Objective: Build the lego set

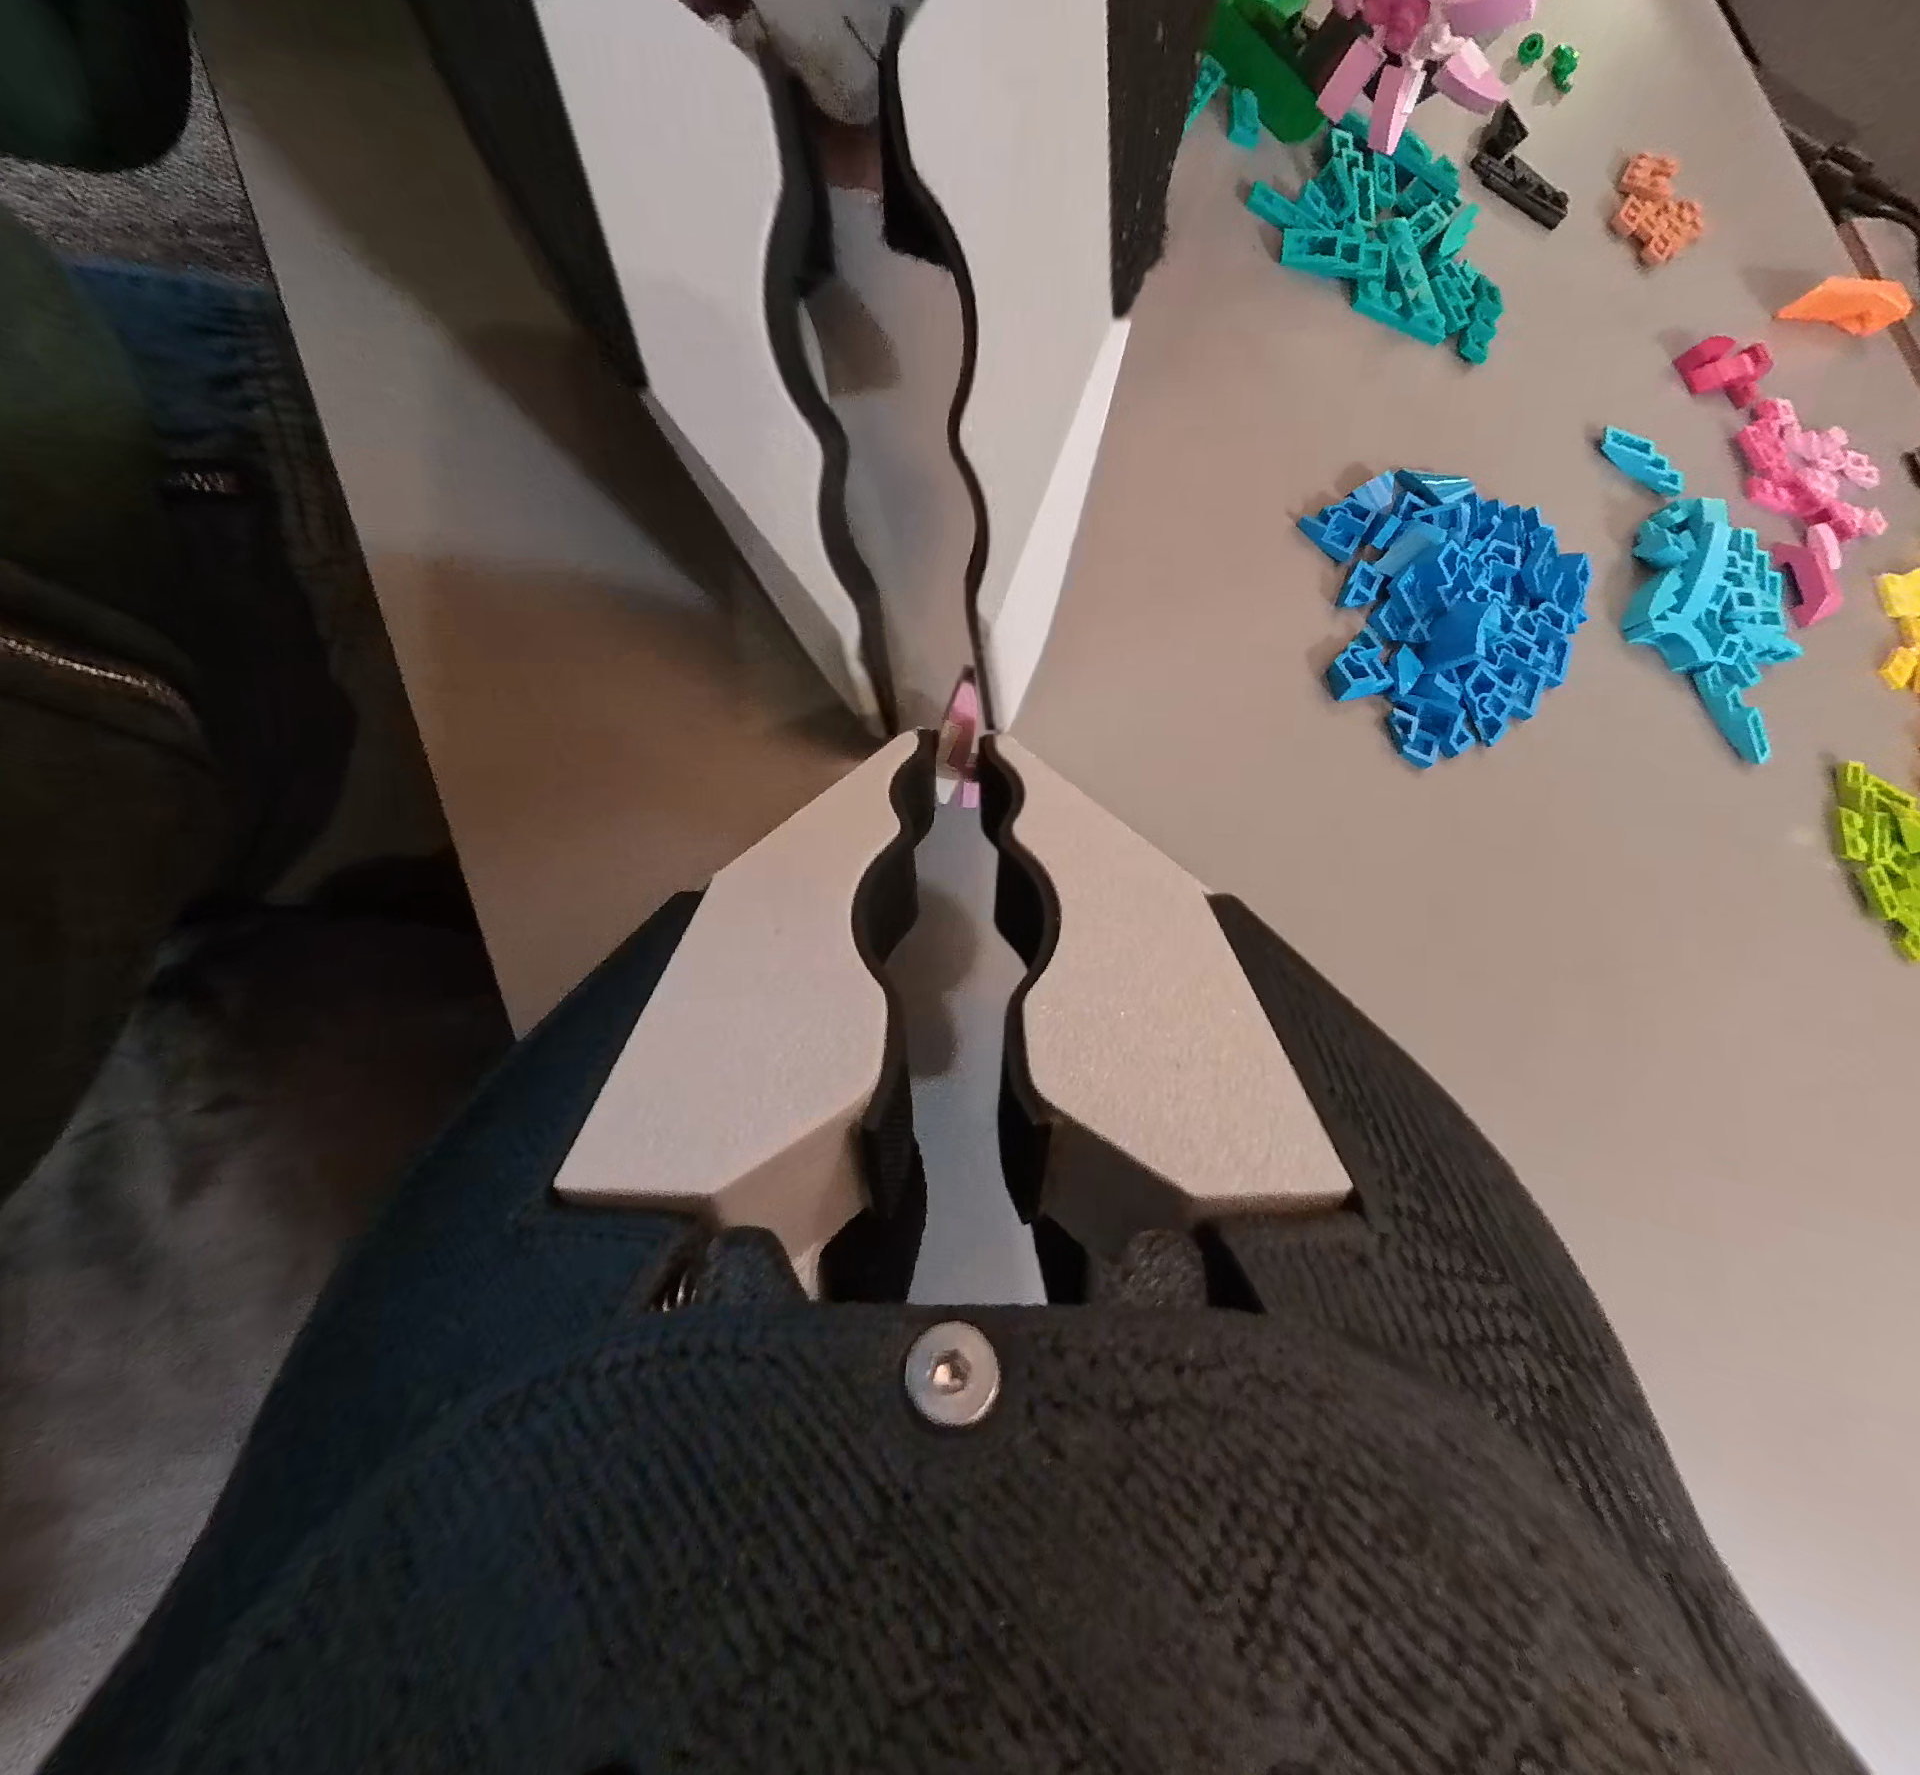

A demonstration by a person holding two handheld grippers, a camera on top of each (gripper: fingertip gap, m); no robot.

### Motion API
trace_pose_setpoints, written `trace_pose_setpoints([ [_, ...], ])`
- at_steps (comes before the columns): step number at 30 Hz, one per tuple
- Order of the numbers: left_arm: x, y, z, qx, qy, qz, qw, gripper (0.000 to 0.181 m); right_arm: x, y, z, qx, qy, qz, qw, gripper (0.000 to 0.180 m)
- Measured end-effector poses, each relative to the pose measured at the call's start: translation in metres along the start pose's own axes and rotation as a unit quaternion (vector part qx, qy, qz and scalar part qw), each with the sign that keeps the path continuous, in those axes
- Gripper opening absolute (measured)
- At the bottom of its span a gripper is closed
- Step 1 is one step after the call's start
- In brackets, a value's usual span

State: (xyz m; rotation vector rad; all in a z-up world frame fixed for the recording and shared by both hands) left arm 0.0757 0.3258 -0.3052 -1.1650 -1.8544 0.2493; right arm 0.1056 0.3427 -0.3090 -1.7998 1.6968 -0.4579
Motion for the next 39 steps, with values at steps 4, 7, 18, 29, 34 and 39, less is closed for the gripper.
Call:
trace_pose_setpoints([
  [4,-0.001,-0.001,0.001,-0.003,-0.012,0.009,1.0,0.011,0.002,0.0,-0.001,-0.001,-0.001,-0.004,1.0,0.006],
  [7,0.0,-0.001,0.002,0.004,-0.018,0.013,1.0,0.008,0.002,0.0,-0.001,-0.005,0.016,-0.01,1.0,0.007],
  [18,-0.001,0.003,0.005,0.046,-0.02,-0.013,0.999,0.003,0.001,-0.002,0.002,-0.008,0.128,-0.012,0.992,0.011],
  [29,-0.004,0.005,0.0,0.058,0.006,-0.038,0.998,0.003,0.01,-0.005,0.003,-0.007,0.192,-0.002,0.981,0.029],
  [34,0.0,0.001,-0.001,0.021,-0.022,-0.054,0.998,0.002,0.006,-0.007,0.005,-0.011,0.187,0.003,0.982,0.026],
  [39,0.002,0.001,-0.001,0.011,-0.032,-0.058,0.998,0.002,-0.002,-0.008,0.004,-0.021,0.153,0.032,0.988,0.01],
])
Point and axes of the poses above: each gripper's, where its closed fingertips meet, y out along the fingers, z out of its underside, x = y × z across the jaws, the point moved 3 cm from there along -y, back along the fingers, and after that the axes turned 14 degrees about y, right-handed, at the moved point
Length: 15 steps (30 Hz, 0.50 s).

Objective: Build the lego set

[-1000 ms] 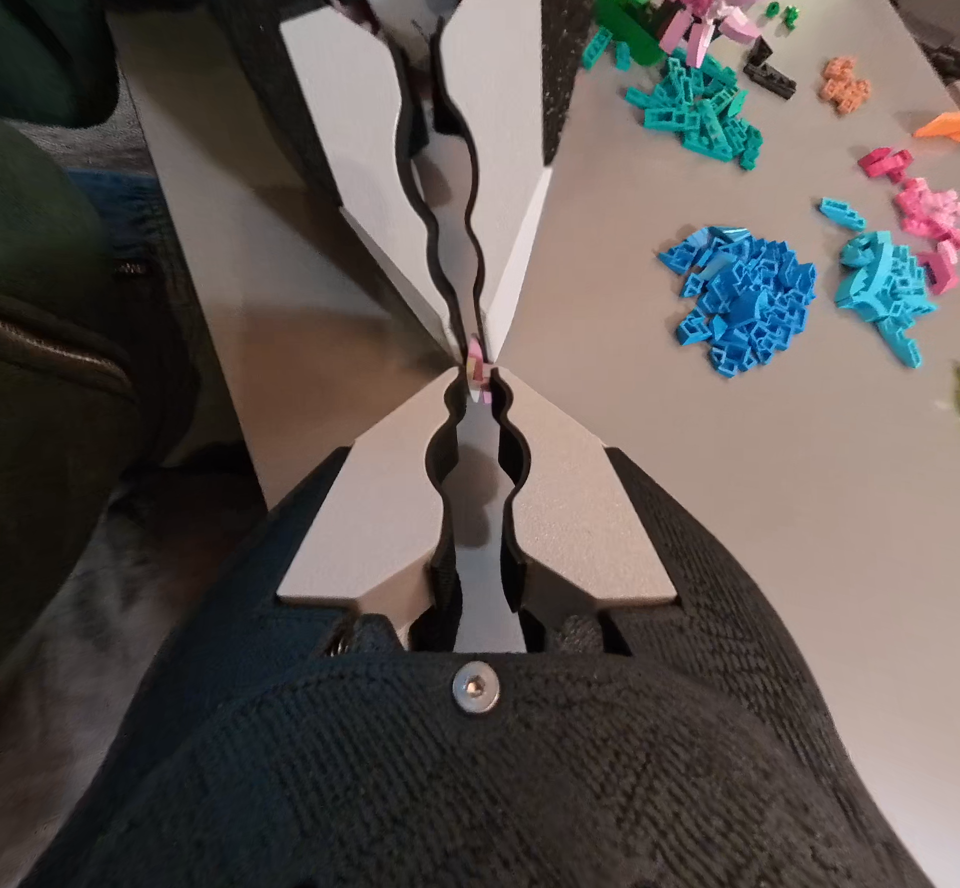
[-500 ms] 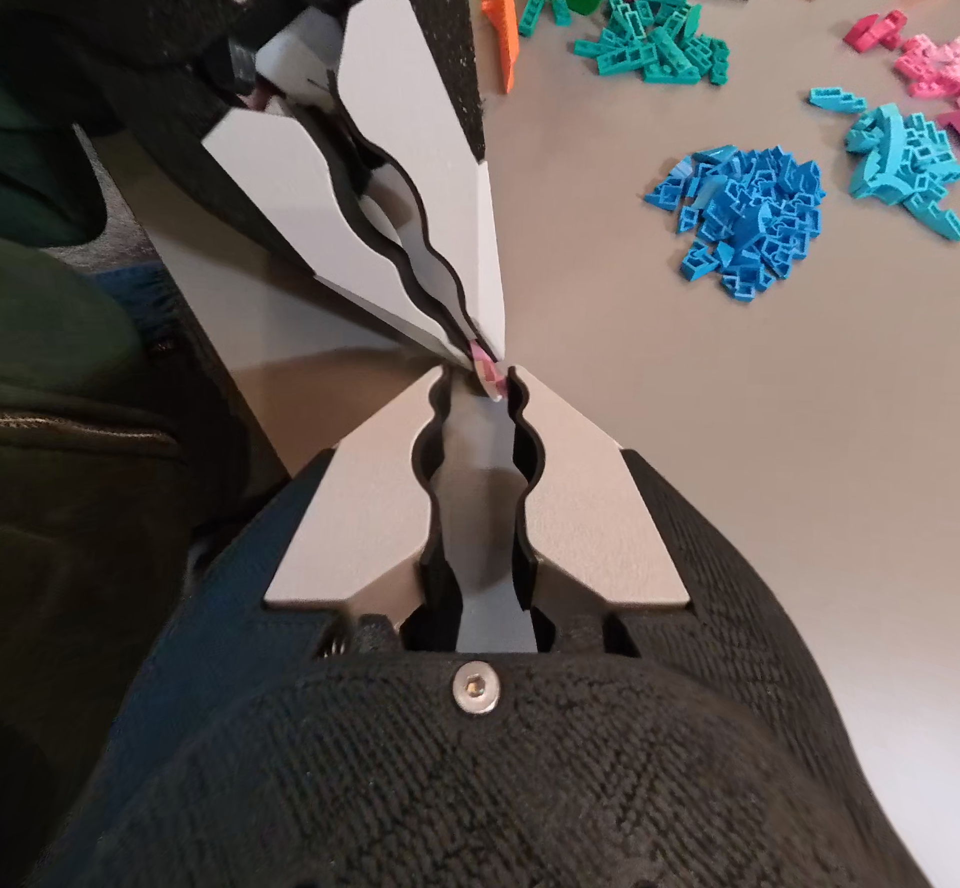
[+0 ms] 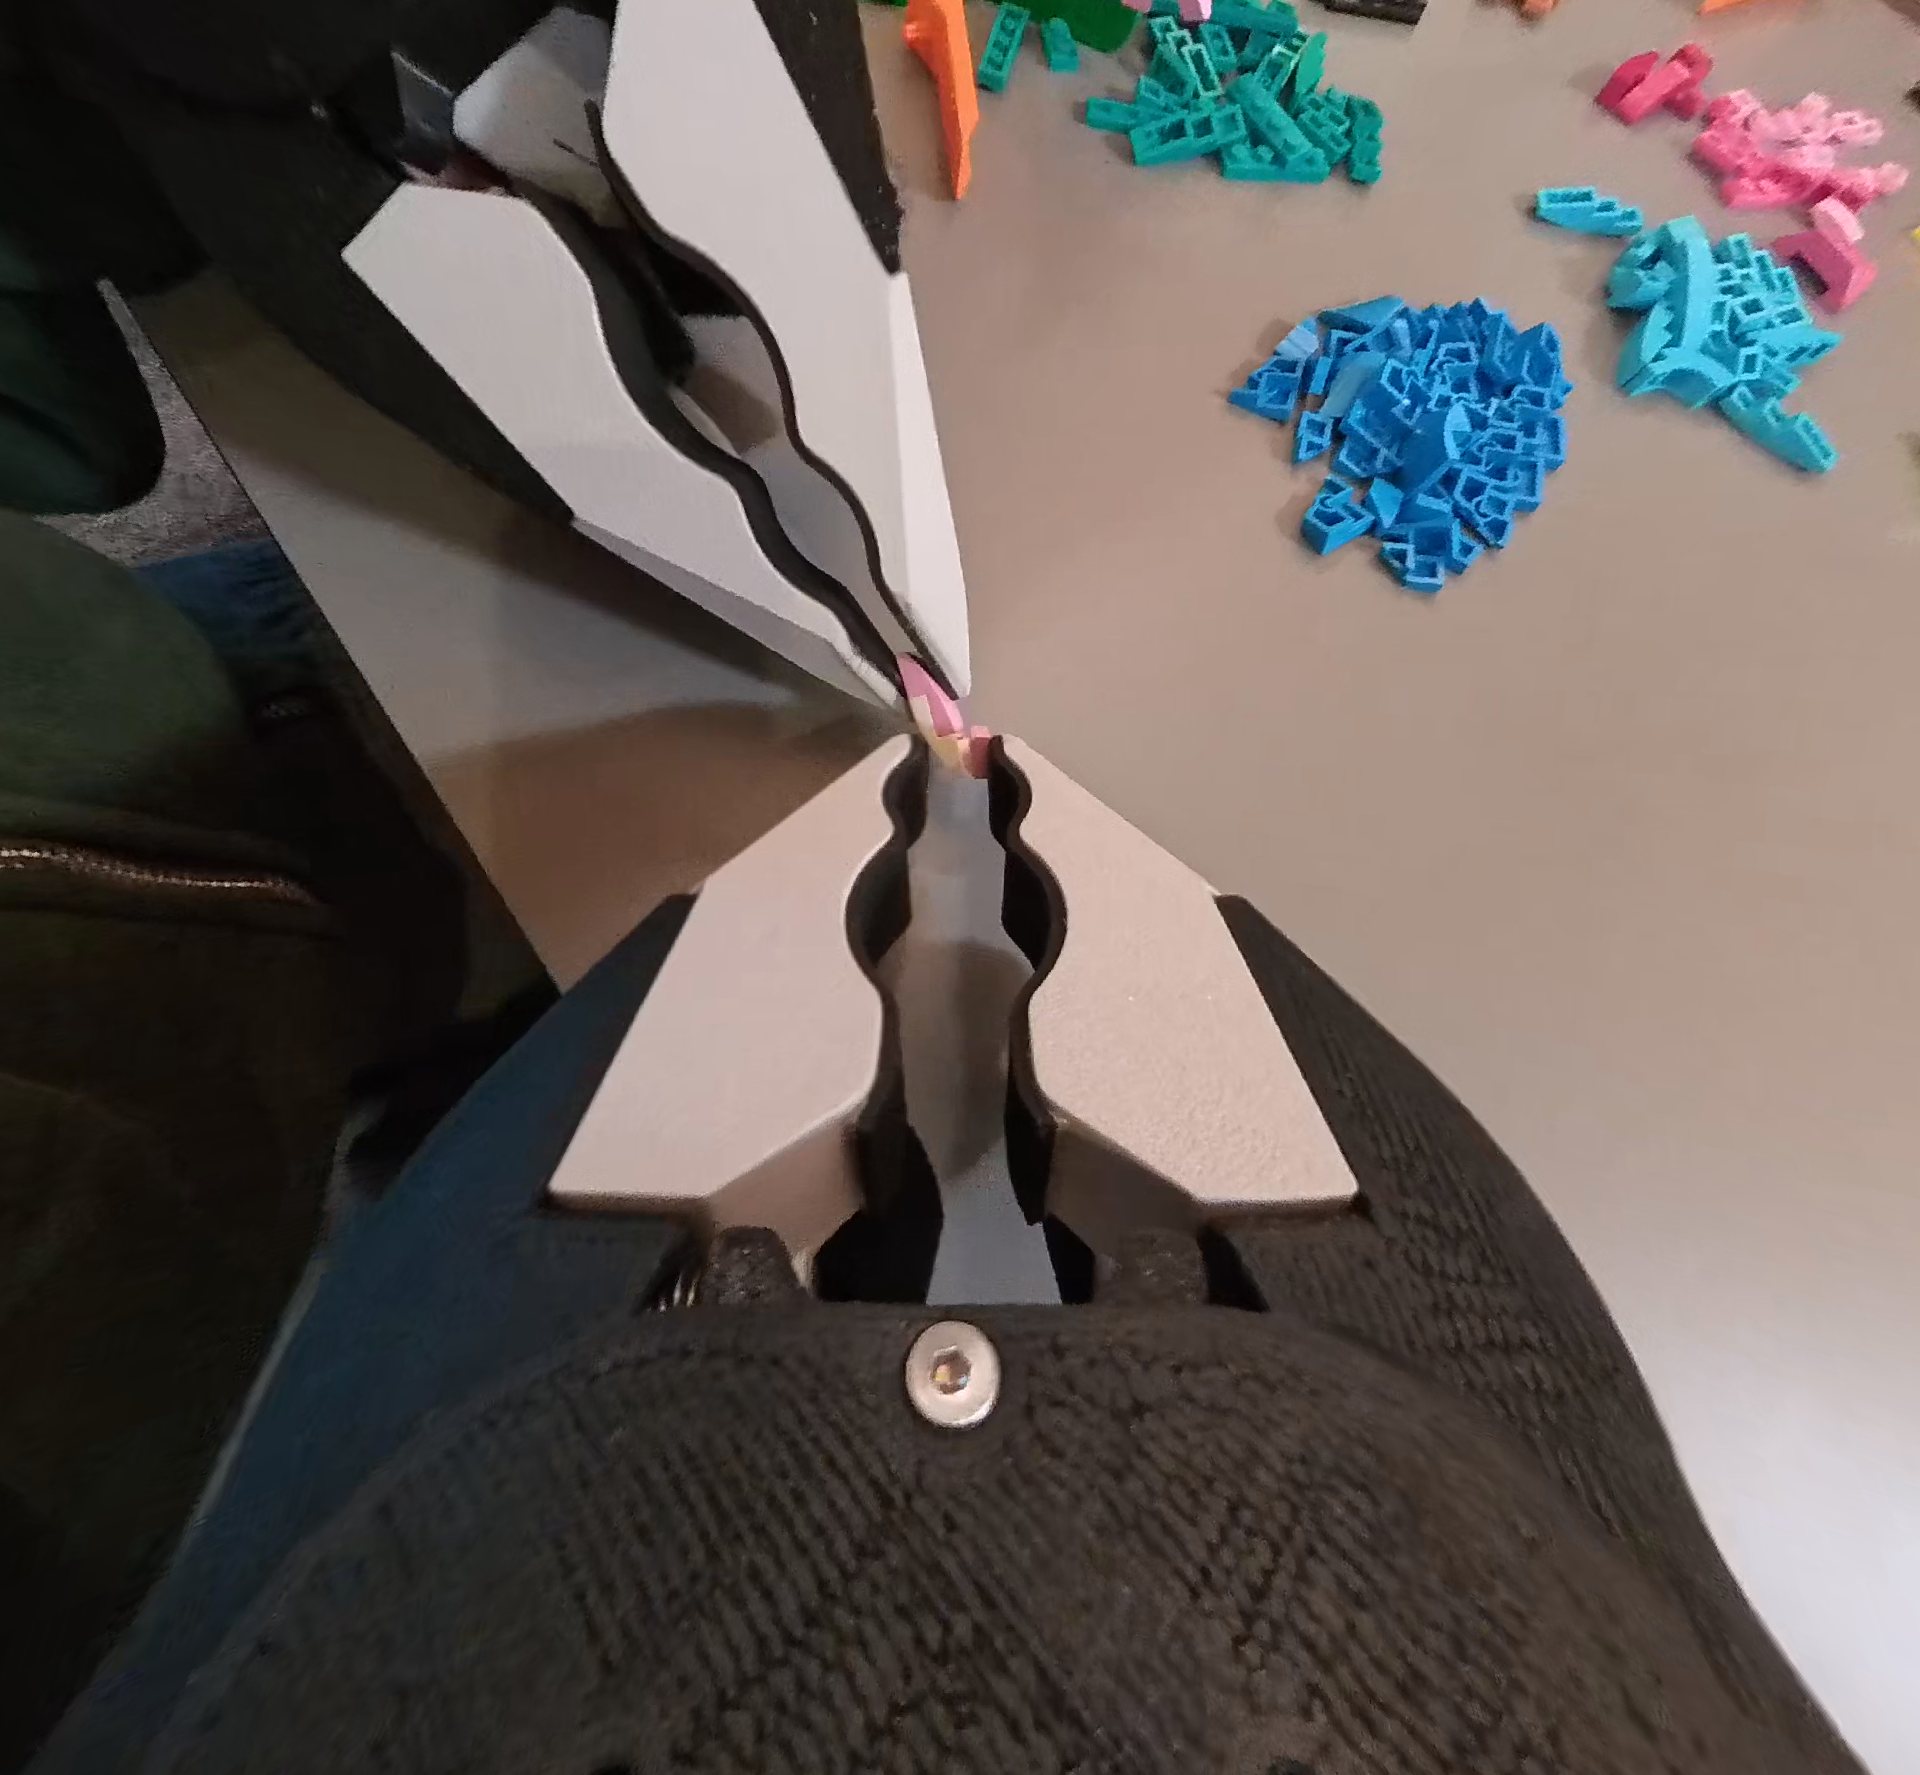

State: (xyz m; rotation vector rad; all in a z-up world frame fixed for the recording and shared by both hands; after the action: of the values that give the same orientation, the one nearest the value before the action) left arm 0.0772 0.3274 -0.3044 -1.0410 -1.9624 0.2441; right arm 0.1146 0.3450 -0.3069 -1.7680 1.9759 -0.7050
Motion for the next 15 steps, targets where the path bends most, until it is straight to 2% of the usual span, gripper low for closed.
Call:
trace_pose_setpoints([
  [6,0.0041,-0.0026,-0.0017,-0.018,-0.023,-0.007,1.0,0.002,-0.0002,-0.0018,-0.0045,-0.018,-0.12,0.057,0.991,0.008],
  [15,0.006,-0.0067,-0.0085,-0.025,0.015,-0.033,0.999,0.002,0.0012,-0.007,-0.0072,-0.021,-0.193,0.077,0.978,0.005],
])
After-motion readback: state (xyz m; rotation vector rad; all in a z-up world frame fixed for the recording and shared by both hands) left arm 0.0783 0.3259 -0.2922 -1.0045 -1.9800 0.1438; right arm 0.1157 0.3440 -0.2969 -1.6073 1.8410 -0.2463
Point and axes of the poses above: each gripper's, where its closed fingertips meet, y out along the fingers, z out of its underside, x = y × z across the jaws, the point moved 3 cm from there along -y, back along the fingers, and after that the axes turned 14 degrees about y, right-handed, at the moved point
